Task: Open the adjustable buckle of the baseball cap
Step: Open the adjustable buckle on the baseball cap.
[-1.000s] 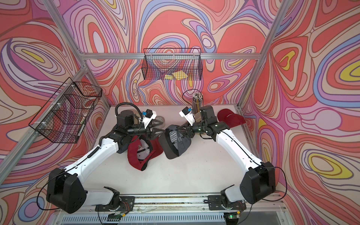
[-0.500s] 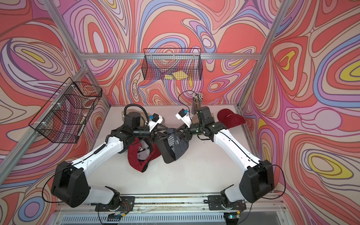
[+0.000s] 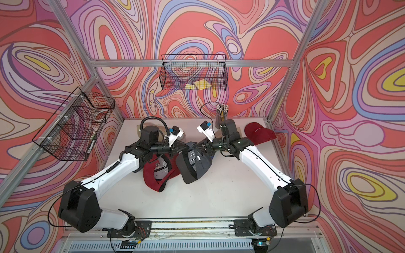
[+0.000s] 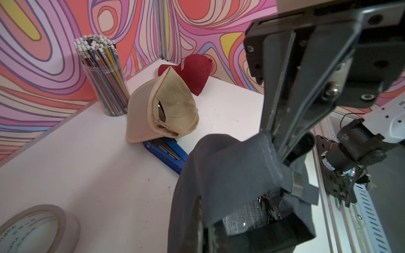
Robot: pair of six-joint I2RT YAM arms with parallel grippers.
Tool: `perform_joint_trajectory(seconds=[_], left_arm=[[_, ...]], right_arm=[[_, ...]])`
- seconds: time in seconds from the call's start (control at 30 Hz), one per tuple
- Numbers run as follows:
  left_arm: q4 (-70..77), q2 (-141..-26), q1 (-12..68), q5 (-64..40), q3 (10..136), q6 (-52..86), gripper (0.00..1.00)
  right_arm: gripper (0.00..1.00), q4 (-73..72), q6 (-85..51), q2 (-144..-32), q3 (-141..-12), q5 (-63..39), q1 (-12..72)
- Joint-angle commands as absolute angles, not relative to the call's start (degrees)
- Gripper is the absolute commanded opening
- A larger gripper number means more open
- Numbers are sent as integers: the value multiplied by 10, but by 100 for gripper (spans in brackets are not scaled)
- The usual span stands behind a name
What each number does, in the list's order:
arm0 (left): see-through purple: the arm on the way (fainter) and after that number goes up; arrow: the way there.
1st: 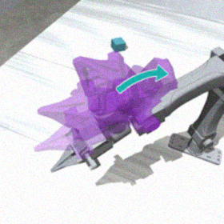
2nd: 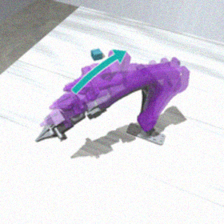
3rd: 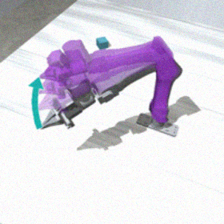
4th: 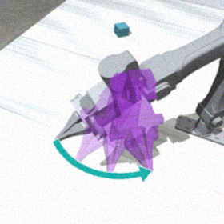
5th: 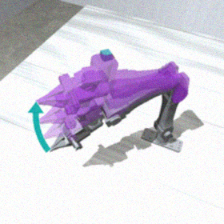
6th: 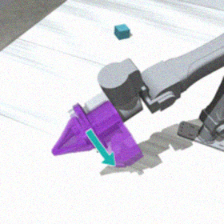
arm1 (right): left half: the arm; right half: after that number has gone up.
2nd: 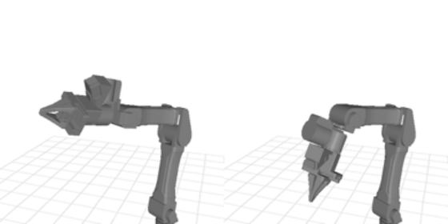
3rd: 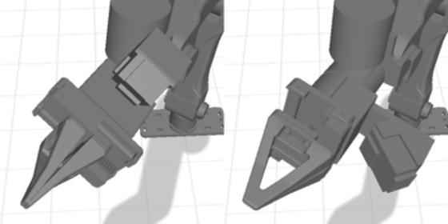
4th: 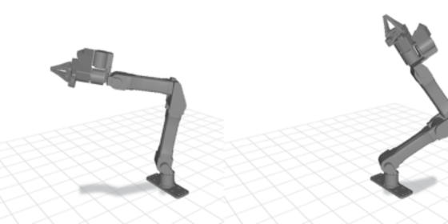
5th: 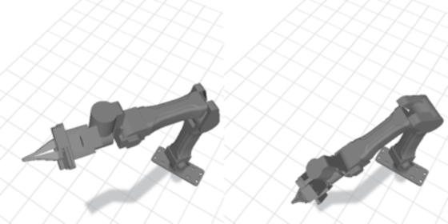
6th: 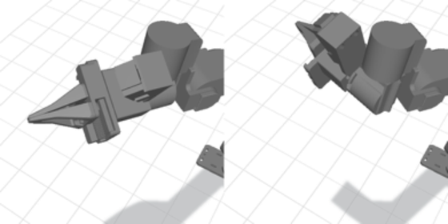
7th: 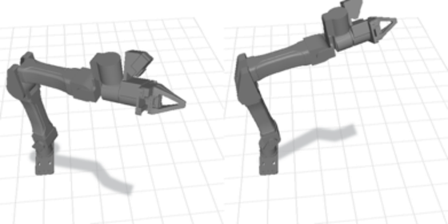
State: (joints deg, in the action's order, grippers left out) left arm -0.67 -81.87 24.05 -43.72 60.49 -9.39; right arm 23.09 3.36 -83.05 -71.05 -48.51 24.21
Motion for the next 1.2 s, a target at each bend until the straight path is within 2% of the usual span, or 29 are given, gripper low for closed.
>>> perform_joint_trajectory(seconds=[0.0,0.1,0.3,0.47,0.63,0.73,0.97,1.17], left_arm=[[0,-821,242,-396,624,-31,0],[1,-826,242,-366,625,18,0],[2,-831,234,-343,623,64,0],[28,-825,225,-350,611,96,0],[64,-817,214,-368,597,134,0],[73,-815,213,-372,592,145,0],[98,-816,207,-387,584,173,0],[103,-816,204,-393,583,179,0]], right_arm=[[56,179,-34,-817,-693,-412,246],[68,193,-70,-810,-694,-344,246],[76,205,-111,-759,-658,-256,246],[77,214,-121,-719,-611,-198,246],[68,195,-133,-700,-556,-200,246],[66,179,-145,-698,-527,-211,246],[74,104,-164,-734,-483,-233,246],[74,23,-175,-761,-451,-226,246]])
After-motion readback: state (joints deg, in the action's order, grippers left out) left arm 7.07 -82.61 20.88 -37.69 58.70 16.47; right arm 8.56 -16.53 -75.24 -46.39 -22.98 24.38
